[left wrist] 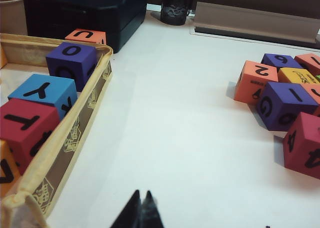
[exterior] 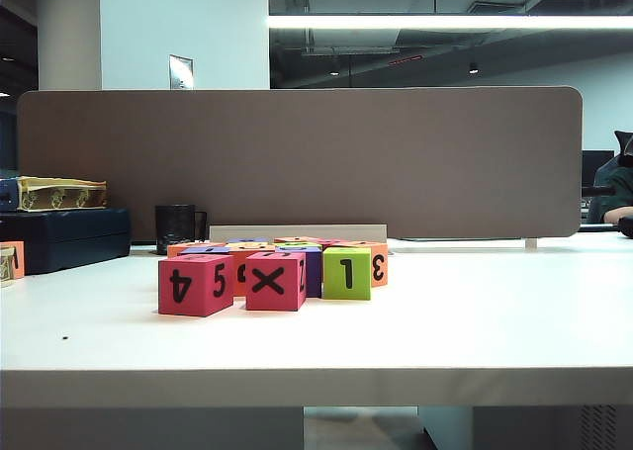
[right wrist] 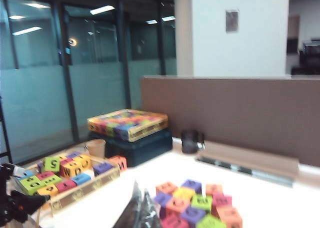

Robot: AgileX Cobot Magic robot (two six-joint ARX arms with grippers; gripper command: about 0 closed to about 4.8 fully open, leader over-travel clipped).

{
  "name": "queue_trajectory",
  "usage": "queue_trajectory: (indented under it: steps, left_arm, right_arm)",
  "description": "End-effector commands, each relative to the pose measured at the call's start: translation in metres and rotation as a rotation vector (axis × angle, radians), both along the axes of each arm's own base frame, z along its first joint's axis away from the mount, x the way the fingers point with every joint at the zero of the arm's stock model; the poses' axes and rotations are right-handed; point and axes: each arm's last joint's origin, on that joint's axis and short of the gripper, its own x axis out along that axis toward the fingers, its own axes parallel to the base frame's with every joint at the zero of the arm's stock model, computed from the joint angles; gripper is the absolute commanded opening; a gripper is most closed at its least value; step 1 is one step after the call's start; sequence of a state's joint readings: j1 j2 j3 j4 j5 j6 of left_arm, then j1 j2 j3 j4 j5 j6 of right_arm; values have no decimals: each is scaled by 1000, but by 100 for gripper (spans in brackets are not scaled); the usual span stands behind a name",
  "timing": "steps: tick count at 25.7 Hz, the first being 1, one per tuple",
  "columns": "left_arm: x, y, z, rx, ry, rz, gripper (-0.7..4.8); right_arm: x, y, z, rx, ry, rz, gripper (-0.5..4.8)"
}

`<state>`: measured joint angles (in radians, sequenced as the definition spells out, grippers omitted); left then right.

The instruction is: Select the appropriate blocks from the scattered letter blocks on the table and arrange them in a row to spell out "23".

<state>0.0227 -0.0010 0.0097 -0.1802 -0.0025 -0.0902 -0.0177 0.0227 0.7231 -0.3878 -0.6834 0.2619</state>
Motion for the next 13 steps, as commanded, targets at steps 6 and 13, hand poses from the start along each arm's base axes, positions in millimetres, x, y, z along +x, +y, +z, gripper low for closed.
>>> queue_trajectory:
  steps: [6, 13]
  left_arm:
    - [0, 0, 0, 3, 6, -6, -6]
    - [0, 0, 0, -100, 4, 12, -6]
  right_arm:
    - [6, -3, -31, -27, 311, -124, -1]
    - [5, -3, -45, -33, 462, -137, -1]
